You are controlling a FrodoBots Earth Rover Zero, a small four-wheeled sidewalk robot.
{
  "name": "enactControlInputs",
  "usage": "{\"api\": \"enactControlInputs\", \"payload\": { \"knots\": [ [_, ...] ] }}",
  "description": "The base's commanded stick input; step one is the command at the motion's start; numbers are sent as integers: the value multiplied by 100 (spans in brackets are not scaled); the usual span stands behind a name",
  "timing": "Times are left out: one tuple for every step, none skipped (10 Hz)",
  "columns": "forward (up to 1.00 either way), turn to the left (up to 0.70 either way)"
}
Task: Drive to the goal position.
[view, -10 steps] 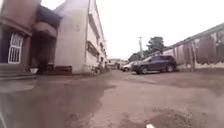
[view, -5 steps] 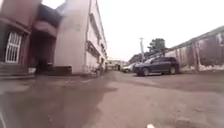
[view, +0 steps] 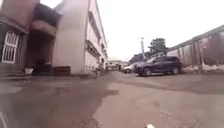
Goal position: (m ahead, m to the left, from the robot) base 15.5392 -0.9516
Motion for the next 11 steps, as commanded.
{"api": "enactControlInputs", "payload": {
  "knots": [
    [70, 0],
    [70, 0],
    [70, 0],
    [70, 0],
    [70, 0],
    [70, 0],
    [70, 0],
    [70, 0],
    [70, 0],
    [70, 0],
    [70, 0]
  ]
}}
